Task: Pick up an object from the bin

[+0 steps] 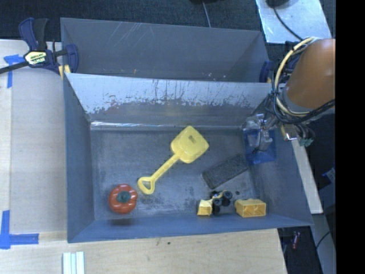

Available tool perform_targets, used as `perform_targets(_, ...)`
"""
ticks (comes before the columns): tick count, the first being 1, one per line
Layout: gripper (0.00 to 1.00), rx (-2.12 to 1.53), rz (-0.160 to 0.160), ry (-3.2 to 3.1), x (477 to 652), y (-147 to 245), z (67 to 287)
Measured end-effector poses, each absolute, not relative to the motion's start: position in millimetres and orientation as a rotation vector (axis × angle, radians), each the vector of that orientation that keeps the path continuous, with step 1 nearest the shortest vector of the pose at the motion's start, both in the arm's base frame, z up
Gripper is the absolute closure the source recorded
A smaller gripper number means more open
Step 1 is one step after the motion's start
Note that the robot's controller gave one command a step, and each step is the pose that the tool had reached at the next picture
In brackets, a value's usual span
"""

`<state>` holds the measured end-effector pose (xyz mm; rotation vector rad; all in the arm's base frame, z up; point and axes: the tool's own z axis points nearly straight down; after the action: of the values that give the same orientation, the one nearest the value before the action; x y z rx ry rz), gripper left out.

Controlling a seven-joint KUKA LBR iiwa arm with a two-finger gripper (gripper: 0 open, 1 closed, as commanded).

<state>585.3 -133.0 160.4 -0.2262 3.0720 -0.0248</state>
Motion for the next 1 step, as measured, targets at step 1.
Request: perform_targets(1, 1.0, -0.116, -0.011, 3.089, 617.7, -120.5, 269.9)
